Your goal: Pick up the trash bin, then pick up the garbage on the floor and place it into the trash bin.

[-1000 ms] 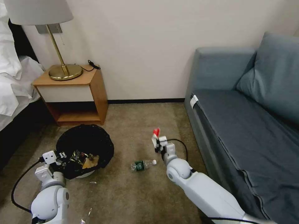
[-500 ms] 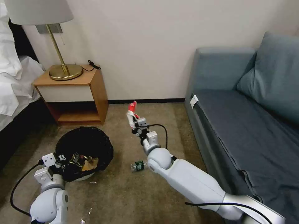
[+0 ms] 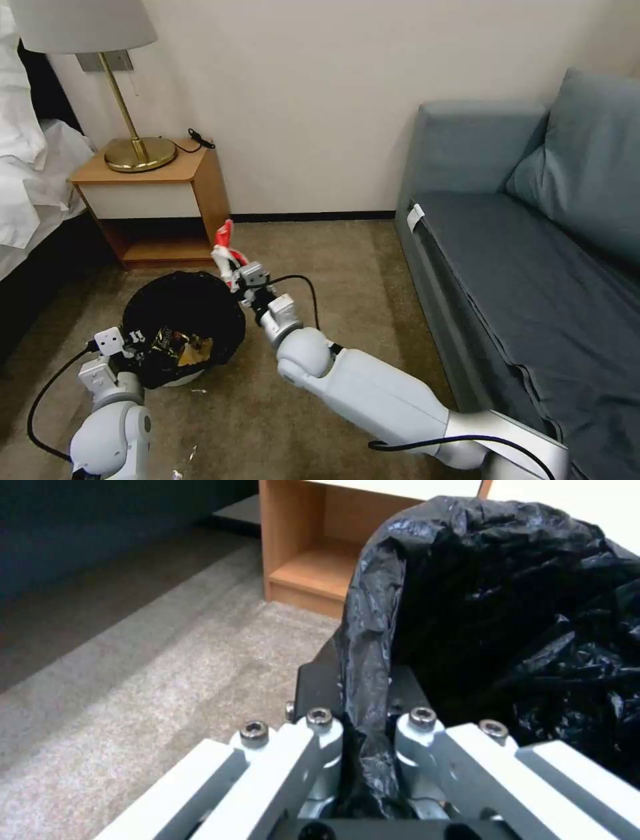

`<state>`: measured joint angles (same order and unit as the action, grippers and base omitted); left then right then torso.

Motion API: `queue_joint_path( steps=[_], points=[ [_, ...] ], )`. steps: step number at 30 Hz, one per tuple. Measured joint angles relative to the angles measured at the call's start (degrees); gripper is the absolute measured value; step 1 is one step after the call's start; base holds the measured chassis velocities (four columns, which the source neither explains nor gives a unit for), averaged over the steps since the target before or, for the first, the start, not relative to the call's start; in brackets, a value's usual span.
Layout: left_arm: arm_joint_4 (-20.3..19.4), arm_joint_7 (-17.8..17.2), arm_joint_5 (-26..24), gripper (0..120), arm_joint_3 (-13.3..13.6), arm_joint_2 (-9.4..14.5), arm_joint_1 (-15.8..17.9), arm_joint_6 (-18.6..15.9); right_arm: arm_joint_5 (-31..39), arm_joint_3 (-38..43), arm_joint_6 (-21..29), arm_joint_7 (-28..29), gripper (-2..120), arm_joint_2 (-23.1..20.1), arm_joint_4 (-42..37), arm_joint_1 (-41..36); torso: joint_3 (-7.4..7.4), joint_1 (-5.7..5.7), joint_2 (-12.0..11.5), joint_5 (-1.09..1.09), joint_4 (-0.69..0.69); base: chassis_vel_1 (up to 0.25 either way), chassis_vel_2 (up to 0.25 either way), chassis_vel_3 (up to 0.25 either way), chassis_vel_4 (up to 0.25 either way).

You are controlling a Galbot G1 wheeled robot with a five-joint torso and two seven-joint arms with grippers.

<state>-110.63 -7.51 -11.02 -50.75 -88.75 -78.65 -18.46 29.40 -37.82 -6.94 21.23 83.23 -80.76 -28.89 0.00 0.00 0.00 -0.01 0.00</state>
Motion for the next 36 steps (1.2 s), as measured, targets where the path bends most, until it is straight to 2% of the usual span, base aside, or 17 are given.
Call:
queue_joint_path(
  steps=[8,18,26,28,30,31,32,33,36],
  points=[
    [-0.32,-0.09,0.55,4,0.20,-0.39,-0.09,0.04,-0.62,-1.49,0.81,0.12,0,3.08,1.05,-0.49,0.00,0.00,0.00,0.01,0.00,0.000,0.000,0.000,0.000],
    [-0.81,-0.13,1.17,4,0.75,-1.26,0.62,0.09,-4.18,-1.14,1.11,-1.02,0,6.72,2.33,-5.58,0.00,0.00,0.00,0.01,0.00,0.000,0.000,0.000,0.000],
    [-1.08,-0.23,1.31,4,0.87,-1.57,0.26,0.04,-6.07,-1.19,1.66,-1.69,0,6.57,2.78,-6.90,-0.01,0.00,0.00,0.01,0.00,0.000,0.000,0.000,0.000],
    [-1.08,-0.25,1.33,4,0.90,-1.58,0.24,0.04,-6.24,-1.25,1.78,-1.79,3,6.35,2.78,-7.02,-0.01,0.00,0.00,0.01,0.00,0.000,0.000,0.000,0.000],
    [-1.09,-0.26,1.34,4,0.91,-1.65,0.27,0.03,-6.84,-1.32,1.85,-2.06,14,5.90,2.79,-7.47,0.00,0.00,0.00,0.01,0.00,0.000,0.000,0.000,0.000],
    [-1.09,-0.26,1.34,4,0.91,-1.65,0.27,0.03,-6.84,-1.32,1.85,-2.06,14,5.90,2.79,-7.47,0.00,0.00,0.00,0.01,0.00,0.000,0.000,0.000,0.000],
    [-1.10,-0.26,1.34,4,0.87,-1.65,0.27,0.03,-6.89,-1.32,1.85,-2.10,21,5.73,2.79,-7.62,-0.01,0.00,0.00,0.01,0.00,0.000,0.000,0.000,0.000],
    [-1.10,-0.26,1.34,4,0.87,-1.65,0.27,0.03,-6.89,-1.32,1.85,-2.10,21,5.73,2.79,-7.62,-0.01,0.00,0.00,0.01,0.00,0.000,0.000,0.000,0.000],
    [-1.10,-0.10,1.37,4,0.69,-1.60,0.30,0.03,-6.91,-1.32,1.87,-2.19,36,5.37,2.73,-7.63,0.00,0.00,0.00,0.01,0.00,0.000,0.000,0.000,0.000]
  ],
)
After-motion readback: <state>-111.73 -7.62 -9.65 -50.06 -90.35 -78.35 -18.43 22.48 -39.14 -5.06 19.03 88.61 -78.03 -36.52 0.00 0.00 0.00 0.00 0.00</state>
